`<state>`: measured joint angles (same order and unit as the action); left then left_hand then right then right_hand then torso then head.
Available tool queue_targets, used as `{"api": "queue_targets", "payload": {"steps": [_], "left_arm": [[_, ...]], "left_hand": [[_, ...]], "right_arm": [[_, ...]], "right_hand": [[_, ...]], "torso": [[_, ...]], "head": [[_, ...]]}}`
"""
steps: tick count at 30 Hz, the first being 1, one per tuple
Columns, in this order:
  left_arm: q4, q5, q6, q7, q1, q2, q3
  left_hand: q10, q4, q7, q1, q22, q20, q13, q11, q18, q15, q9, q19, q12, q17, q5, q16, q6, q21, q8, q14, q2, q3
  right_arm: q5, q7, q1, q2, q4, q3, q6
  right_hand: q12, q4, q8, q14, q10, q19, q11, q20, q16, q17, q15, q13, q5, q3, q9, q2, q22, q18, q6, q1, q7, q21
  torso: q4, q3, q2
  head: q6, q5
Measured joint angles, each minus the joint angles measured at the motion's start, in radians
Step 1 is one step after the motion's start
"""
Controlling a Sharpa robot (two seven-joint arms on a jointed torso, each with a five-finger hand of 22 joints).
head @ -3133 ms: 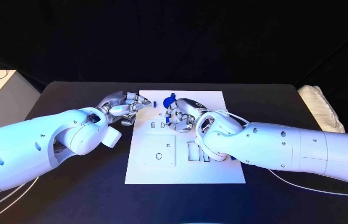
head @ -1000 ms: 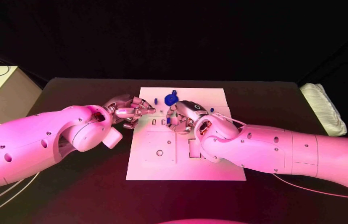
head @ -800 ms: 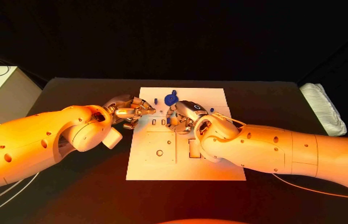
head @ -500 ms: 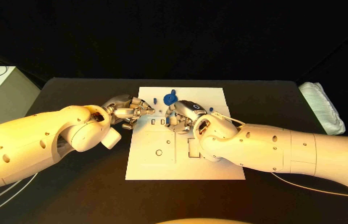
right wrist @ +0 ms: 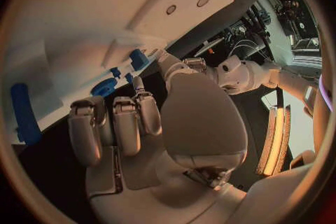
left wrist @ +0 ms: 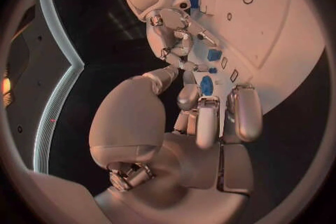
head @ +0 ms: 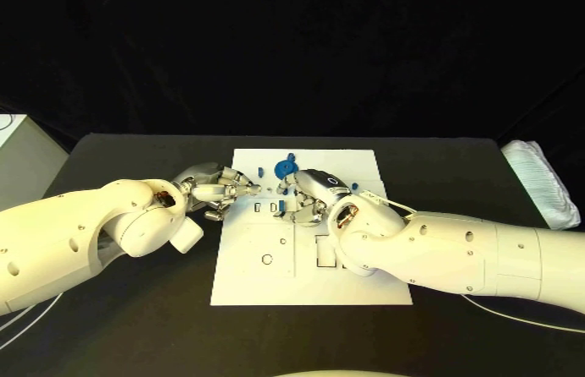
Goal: Assemble the parts on the task board
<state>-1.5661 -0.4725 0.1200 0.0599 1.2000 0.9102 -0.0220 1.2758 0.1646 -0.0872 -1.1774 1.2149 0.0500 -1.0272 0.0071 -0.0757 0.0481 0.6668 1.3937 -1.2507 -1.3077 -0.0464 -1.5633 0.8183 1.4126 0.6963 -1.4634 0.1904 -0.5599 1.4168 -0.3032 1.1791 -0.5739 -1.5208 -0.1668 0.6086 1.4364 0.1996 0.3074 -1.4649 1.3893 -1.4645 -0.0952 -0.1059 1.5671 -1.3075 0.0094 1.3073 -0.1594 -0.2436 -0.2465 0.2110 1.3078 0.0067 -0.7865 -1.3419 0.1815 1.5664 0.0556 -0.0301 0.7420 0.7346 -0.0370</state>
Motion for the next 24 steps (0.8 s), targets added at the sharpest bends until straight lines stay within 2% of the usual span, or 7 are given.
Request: {"api": "queue_targets", "payload": {"steps": [6, 11, 12, 14, 18, 22, 24], "left_arm": [[0.008, -0.042, 0.007, 0.042, 0.003, -0.007, 0.000], [0.026, -0.092, 0.009, 0.098, 0.023, -0.029, -0.001], [0.029, -0.100, 0.009, 0.108, 0.026, -0.033, 0.000], [0.036, -0.117, 0.008, 0.131, 0.035, -0.044, 0.000], [0.053, -0.142, 0.004, 0.177, 0.056, -0.068, -0.001], [0.069, -0.163, -0.007, 0.219, 0.073, -0.092, -0.002], [0.079, -0.174, -0.018, 0.246, 0.082, -0.105, -0.006]], "left_hand": [[-0.013, 0.040, -0.006, 0.034, -0.014, 0.001, 0.021, 0.012, 0.000, 0.000, 0.019, -0.001, 0.016, 0.000, 0.000, 0.005, -0.020, -0.006, 0.000, 0.000, 0.008, 0.040], [-0.025, 0.052, -0.009, 0.037, -0.030, 0.006, 0.041, 0.014, 0.000, 0.000, 0.023, -0.006, 0.028, 0.000, 0.000, 0.008, -0.031, -0.014, -0.006, 0.000, 0.009, 0.052], [-0.033, 0.055, -0.010, 0.037, -0.034, 0.009, 0.046, 0.015, 0.000, 0.000, 0.024, -0.010, 0.033, 0.000, 0.000, 0.008, -0.031, -0.016, -0.006, 0.000, 0.009, 0.055], [-0.041, 0.056, -0.016, 0.036, -0.040, 0.007, 0.056, 0.020, 0.000, -0.004, 0.024, -0.015, 0.040, 0.000, 0.000, 0.012, -0.041, -0.020, -0.016, -0.004, 0.008, 0.056], [-0.052, 0.062, -0.023, 0.029, -0.047, 0.011, 0.073, 0.023, 0.000, -0.006, 0.023, -0.018, 0.050, 0.000, 0.000, 0.012, -0.055, -0.024, -0.037, -0.001, 0.001, 0.062], [-0.057, 0.073, -0.029, 0.029, -0.049, 0.014, 0.081, 0.029, 0.000, -0.011, 0.016, -0.022, 0.055, 0.000, 0.000, 0.018, -0.061, -0.024, -0.050, -0.003, 0.001, 0.073], [-0.057, 0.076, -0.029, 0.029, -0.050, 0.014, 0.082, 0.029, 0.000, -0.011, 0.016, -0.022, 0.055, 0.000, 0.000, 0.018, -0.061, -0.026, -0.051, -0.003, 0.001, 0.075]], "right_arm": [[-0.054, 0.103, 0.027, -0.041, -0.035, 0.002, 0.022], [-0.131, 0.193, 0.053, -0.086, -0.054, 0.007, 0.024], [-0.147, 0.207, 0.058, -0.093, -0.055, 0.008, 0.023], [-0.185, 0.237, 0.068, -0.109, -0.060, 0.008, 0.019], [-0.261, 0.285, 0.090, -0.144, -0.069, 0.012, 0.004], [-0.327, 0.314, 0.108, -0.170, -0.070, 0.013, -0.014], [-0.371, 0.329, 0.120, -0.182, -0.069, 0.013, -0.030]], "right_hand": [[-0.008, 0.002, -0.004, 0.000, -0.012, -0.002, -0.005, -0.002, 0.000, 0.000, 0.000, 0.001, -0.025, 0.002, 0.005, -0.009, 0.000, 0.000, 0.003, -0.042, 0.003, 0.000], [-0.012, 0.000, -0.008, -0.003, -0.018, -0.004, -0.003, -0.004, 0.000, 0.000, 0.004, 0.001, -0.068, -0.003, 0.008, -0.013, 0.000, 0.000, 0.003, -0.066, 0.003, 0.000], [-0.012, -0.002, -0.008, -0.003, -0.020, -0.004, -0.005, -0.004, 0.000, 0.000, 0.004, 0.001, -0.075, -0.008, 0.009, -0.008, 0.000, 0.000, 0.003, -0.072, 0.003, 0.000], [-0.012, -0.011, -0.012, -0.003, -0.025, -0.004, -0.006, -0.004, 0.000, 0.000, 0.004, 0.001, -0.101, -0.031, 0.011, -0.014, 0.000, 0.000, 0.003, -0.100, 0.003, 0.000], [-0.016, -0.024, -0.012, -0.003, -0.028, -0.004, -0.007, -0.004, 0.000, 0.000, 0.004, 0.001, -0.150, -0.079, 0.014, -0.013, 0.000, 0.000, 0.003, -0.106, 0.003, 0.000], [-0.016, -0.038, -0.016, 0.000, -0.032, -0.001, -0.010, -0.006, 0.000, 0.000, 0.007, 0.001, -0.221, -0.141, 0.018, -0.008, 0.000, 0.000, 0.002, -0.111, 0.004, 0.000], [-0.016, -0.045, -0.016, 0.000, -0.032, 0.000, -0.010, -0.007, 0.000, 0.000, 0.007, 0.001, -0.253, -0.182, 0.021, -0.008, 0.000, 0.000, -0.005, -0.111, 0.011, 0.000]], "torso": [[-0.0035, 0.0015, -0.006], [-0.0071, 0.0039, -0.016], [-0.0077, 0.0043, -0.018], [-0.0094, 0.0058, -0.022], [-0.0128, 0.0091, -0.031], [-0.0128, 0.0124, -0.038], [-0.0127, 0.0144, -0.041]], "head": [[-0.007, 0.003], [-0.012, 0.009], [-0.013, 0.010], [-0.013, 0.013], [-0.013, 0.017], [-0.009, 0.022], [-0.006, 0.025]]}}
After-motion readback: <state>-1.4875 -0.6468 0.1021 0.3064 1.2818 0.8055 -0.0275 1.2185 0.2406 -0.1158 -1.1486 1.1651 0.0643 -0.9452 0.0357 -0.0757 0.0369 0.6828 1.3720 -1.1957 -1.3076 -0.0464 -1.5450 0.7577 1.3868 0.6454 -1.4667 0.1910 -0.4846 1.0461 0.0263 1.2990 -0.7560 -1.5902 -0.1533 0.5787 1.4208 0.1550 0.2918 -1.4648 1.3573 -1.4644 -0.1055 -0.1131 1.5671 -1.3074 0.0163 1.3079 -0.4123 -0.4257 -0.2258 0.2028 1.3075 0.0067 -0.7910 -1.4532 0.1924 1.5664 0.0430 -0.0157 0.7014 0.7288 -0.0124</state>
